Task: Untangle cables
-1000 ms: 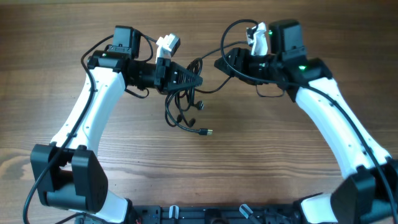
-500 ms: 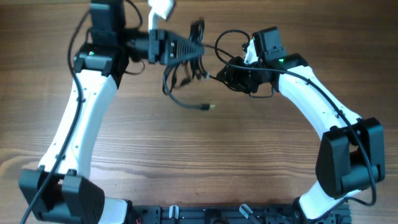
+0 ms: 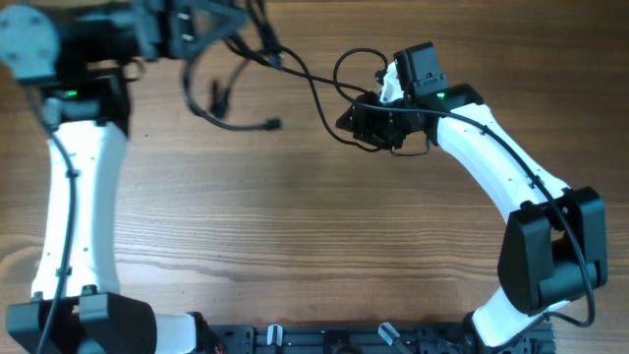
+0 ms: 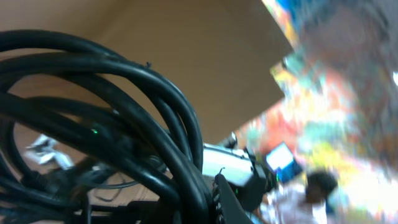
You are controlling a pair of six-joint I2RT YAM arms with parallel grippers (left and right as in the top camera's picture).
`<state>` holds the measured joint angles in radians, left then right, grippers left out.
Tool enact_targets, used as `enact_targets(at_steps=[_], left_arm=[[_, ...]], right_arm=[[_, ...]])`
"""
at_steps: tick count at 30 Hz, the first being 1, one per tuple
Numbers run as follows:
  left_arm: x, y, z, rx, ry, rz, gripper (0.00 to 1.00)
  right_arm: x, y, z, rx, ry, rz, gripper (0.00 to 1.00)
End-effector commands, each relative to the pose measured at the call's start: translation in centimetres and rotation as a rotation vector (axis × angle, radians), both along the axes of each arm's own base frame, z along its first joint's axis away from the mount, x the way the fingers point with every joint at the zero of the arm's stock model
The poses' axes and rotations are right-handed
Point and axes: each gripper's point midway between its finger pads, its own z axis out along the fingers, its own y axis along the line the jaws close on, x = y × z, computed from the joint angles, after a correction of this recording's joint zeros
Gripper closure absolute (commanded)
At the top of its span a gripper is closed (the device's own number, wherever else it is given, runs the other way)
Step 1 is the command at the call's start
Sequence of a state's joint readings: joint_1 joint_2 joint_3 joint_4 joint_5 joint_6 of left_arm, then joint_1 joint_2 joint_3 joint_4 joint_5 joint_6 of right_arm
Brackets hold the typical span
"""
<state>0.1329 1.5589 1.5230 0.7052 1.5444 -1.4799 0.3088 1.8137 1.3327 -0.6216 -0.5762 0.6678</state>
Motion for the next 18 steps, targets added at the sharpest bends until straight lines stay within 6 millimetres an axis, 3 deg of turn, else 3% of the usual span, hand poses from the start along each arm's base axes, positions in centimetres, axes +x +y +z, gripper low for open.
enact_targets(at_steps=[1, 5, 9, 14, 18], left_arm=[[1.7, 6.0, 2.4, -0.071, 0.023, 0.239, 0.96], [2.3, 9.2, 1.9, -0.072, 0.051, 0.321, 0.96], [2.3, 9.5, 1.7, -0.064, 0.055, 0.319, 0.96], [1.8, 6.9, 0.8, -0.032, 0.062, 0.217, 0.96], [1.5, 3.0, -1.6, -0.007, 0.090, 0.072, 0.96]], right_arm=[[0.8, -3.5, -1.6, -0.075, 0.036, -0.081, 0.52], [1.1, -6.8, -1.9, -0.082, 0.072, -0.134, 0.54], [1.5, -8.5, -1.4, -0.040, 0.052, -0.122, 0.55], [1.4, -7.4, -0.6, 0.000, -0.016, -0.024, 0.54], [1.4, -7.3, 1.3, -0.006, -0.114, 0.035, 0.50]])
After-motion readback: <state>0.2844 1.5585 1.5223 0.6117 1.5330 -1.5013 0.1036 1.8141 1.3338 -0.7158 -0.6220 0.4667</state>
